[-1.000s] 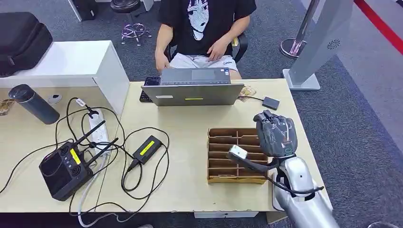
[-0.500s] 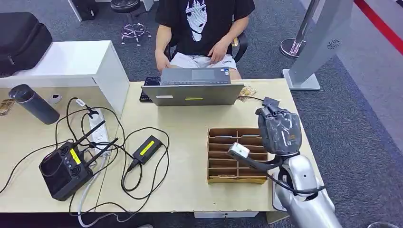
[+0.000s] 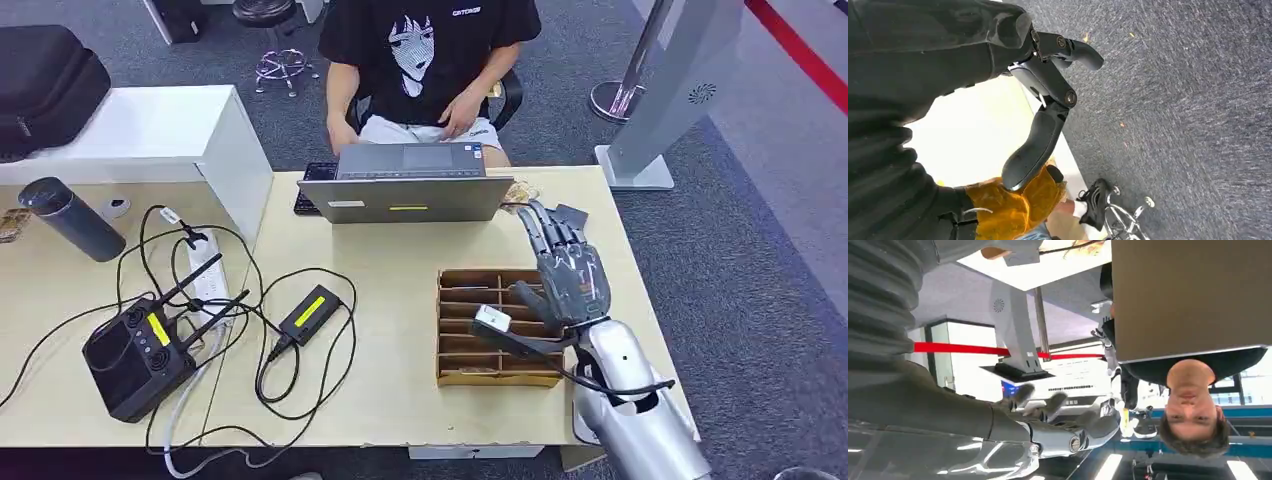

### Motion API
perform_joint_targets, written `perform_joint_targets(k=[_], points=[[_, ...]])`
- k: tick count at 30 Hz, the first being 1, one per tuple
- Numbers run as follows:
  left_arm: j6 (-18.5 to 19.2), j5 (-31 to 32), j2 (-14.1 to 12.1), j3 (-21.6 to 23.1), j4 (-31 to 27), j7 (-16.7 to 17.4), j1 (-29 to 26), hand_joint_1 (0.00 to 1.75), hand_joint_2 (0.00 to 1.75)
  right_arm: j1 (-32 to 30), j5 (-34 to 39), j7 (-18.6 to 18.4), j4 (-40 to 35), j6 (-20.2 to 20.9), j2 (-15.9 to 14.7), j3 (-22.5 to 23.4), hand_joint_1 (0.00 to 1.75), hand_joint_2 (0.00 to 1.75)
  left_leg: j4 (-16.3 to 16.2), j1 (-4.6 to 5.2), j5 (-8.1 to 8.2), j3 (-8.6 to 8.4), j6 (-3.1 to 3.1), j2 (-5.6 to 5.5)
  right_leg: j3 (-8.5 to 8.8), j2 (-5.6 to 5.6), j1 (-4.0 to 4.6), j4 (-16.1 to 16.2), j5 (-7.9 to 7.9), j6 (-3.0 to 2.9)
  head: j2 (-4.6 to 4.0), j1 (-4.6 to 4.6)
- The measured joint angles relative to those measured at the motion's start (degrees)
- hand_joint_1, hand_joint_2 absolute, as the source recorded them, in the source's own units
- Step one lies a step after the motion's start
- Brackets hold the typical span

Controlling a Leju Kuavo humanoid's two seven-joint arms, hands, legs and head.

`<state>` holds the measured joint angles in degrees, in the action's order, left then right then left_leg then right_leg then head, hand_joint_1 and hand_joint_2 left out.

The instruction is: Pass the card to the sensor for recognition and then transmit it.

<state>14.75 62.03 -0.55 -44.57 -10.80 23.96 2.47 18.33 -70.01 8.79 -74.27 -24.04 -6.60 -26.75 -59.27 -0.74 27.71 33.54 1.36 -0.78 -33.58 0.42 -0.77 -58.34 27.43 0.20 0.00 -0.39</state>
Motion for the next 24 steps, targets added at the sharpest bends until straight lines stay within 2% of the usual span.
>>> perform_joint_targets(k=[18,24], points=[[0.17,0.48,0.00,-0.46,0.00,0.00,0.04,0.00,1.75,0.85,1.05,0.44,2.38,-2.14,0.00,-0.64,0.00,1.75,0.00,0.00,-0.05,-0.04,0.03,0.00,0.04,0.00,0.00,0.00,-0.02,-0.01,0.00,0.00],[0.15,0.74,0.00,-0.50,0.00,0.00,0.04,0.00,1.75,-0.08,1.86,0.77,1.35,-6.54,0.42,0.15,0.00,1.75,0.00,0.00,-0.04,-0.04,0.03,0.00,0.02,0.00,0.00,0.00,-0.01,-0.01,0.00,0.00]])
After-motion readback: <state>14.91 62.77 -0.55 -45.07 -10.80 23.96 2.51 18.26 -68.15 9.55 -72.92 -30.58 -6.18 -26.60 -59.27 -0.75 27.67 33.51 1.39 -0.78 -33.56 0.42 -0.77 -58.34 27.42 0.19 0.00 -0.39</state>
